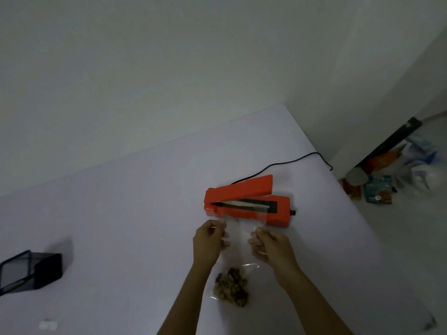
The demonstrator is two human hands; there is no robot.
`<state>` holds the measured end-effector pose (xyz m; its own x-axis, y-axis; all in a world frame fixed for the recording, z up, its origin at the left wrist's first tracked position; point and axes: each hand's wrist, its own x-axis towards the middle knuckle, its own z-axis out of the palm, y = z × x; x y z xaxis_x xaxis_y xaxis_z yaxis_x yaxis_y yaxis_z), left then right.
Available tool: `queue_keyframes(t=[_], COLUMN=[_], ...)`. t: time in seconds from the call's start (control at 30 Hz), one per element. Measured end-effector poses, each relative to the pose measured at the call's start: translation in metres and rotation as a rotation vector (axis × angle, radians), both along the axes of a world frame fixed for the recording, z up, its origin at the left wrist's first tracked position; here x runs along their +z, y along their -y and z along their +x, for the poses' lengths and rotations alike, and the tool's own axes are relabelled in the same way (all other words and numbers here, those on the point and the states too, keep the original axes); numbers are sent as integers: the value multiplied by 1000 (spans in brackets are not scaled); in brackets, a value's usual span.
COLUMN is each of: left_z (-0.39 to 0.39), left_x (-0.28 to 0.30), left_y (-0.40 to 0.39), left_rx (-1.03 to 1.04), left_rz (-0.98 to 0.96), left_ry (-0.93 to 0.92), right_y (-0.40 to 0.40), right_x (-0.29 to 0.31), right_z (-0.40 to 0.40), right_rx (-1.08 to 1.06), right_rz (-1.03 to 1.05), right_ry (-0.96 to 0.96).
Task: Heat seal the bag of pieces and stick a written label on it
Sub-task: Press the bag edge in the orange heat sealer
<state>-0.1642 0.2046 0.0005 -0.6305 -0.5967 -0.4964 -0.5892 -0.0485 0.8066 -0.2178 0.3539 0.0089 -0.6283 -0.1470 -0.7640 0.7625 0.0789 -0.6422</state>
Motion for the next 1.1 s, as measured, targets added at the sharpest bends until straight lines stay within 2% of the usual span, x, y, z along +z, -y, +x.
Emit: queue_keyframes(t=[0.63,1.1], left_z=[-6,-6], left_x=[-6,-6], left_y=[3,1], left_rx=[0,-24], left_rz=[91,45], left_ry=[60,38], right_y=[3,2], right_x=[-5,-8], right_z=[-12,-11], right_rx=[56,80], right_rz=[64,89], right_ry=[-13,-16])
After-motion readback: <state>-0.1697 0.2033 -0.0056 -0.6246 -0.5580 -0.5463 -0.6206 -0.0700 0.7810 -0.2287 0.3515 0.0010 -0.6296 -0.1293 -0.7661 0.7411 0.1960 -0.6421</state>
